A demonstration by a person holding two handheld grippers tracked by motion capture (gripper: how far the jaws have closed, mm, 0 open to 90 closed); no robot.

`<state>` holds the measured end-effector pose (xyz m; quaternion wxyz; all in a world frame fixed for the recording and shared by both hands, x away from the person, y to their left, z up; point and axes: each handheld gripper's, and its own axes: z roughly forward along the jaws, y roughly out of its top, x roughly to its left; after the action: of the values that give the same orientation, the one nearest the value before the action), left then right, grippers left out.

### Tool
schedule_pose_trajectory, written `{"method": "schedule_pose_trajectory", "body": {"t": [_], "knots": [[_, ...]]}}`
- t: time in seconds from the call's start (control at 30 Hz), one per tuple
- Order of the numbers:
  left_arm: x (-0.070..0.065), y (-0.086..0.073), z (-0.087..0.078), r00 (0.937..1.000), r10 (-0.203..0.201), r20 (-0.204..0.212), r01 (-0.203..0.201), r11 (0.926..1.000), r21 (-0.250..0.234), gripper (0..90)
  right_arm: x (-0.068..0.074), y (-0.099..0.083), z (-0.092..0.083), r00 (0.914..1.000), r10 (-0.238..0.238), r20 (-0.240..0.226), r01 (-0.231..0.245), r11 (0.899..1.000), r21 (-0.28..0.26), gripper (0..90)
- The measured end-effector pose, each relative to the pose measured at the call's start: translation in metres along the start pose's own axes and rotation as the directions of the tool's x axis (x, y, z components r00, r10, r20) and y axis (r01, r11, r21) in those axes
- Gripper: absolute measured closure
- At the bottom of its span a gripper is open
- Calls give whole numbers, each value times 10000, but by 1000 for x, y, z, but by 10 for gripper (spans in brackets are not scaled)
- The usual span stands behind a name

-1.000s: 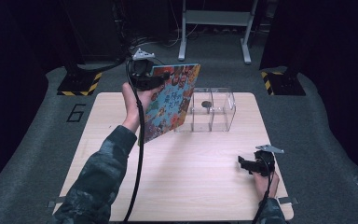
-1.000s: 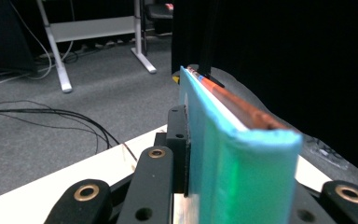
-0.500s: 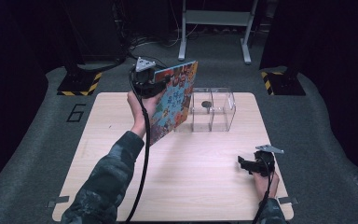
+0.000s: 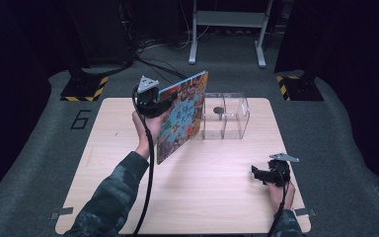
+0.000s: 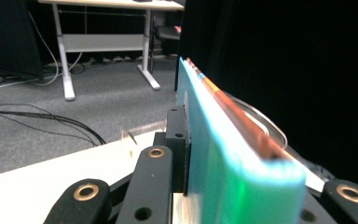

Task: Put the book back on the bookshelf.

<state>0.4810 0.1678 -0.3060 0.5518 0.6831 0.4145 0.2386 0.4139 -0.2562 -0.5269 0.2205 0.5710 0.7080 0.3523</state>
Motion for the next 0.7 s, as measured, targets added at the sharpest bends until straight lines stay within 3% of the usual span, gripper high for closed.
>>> {"method": "schedule_pose_trajectory", "body": {"t": [0.33, 0.7], "knots": [[3, -23, -37, 9979, 535, 354, -568, 9934, 998, 795, 0, 0, 1, 10000, -38, 44, 38, 10000, -30, 109], [12, -40, -56, 9967, 595, 558, -679, 9842, 1632, 787, 1, 0, 1, 10000, -39, 48, 39, 10000, -10, 110]]}}
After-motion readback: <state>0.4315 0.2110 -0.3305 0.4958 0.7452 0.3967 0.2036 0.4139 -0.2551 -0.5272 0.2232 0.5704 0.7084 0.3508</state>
